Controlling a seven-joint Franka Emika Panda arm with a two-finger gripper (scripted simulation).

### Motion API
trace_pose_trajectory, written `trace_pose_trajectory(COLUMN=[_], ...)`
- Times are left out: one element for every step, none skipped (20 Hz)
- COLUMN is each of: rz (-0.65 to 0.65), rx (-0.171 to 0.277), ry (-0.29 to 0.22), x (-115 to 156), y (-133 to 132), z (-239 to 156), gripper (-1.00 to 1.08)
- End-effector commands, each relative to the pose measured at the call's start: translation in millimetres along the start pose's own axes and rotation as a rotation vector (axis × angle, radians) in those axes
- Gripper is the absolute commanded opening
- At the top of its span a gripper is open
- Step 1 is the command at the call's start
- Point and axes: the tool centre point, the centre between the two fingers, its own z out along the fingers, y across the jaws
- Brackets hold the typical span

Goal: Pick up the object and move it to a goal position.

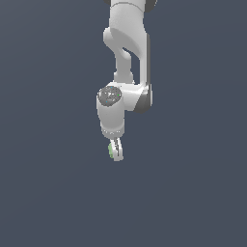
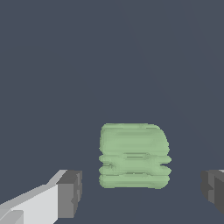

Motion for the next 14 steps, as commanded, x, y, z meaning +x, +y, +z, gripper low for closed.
trace_pose_trajectory(rz=[0.008, 0.003, 0.003, 0.003, 0.004, 0.004, 0.004, 0.005, 0.005, 0.006, 0.007, 0.008, 0.008, 0.008], rx=[0.0, 0.0, 0.0, 0.0, 0.0, 0.0, 0.0, 0.0, 0.0, 0.0, 0.0, 0.0, 0.0, 0.0], ry=[0.0, 0.0, 0.0, 0.0, 0.0, 0.0, 0.0, 0.0, 0.0, 0.0, 0.0, 0.0, 0.0, 0.0], x=[0, 0, 0, 0, 0, 0, 0, 0, 0, 0, 0, 0, 0, 0], y=[0, 0, 0, 0, 0, 0, 0, 0, 1, 1, 1, 1, 1, 1], z=[0, 0, 1, 2, 4, 6, 10, 14, 19, 24, 30, 35, 40, 43], gripper=[1.0, 1.0, 1.0, 1.0, 1.0, 1.0, 1.0, 1.0, 1.0, 1.0, 1.0, 1.0, 1.0, 1.0])
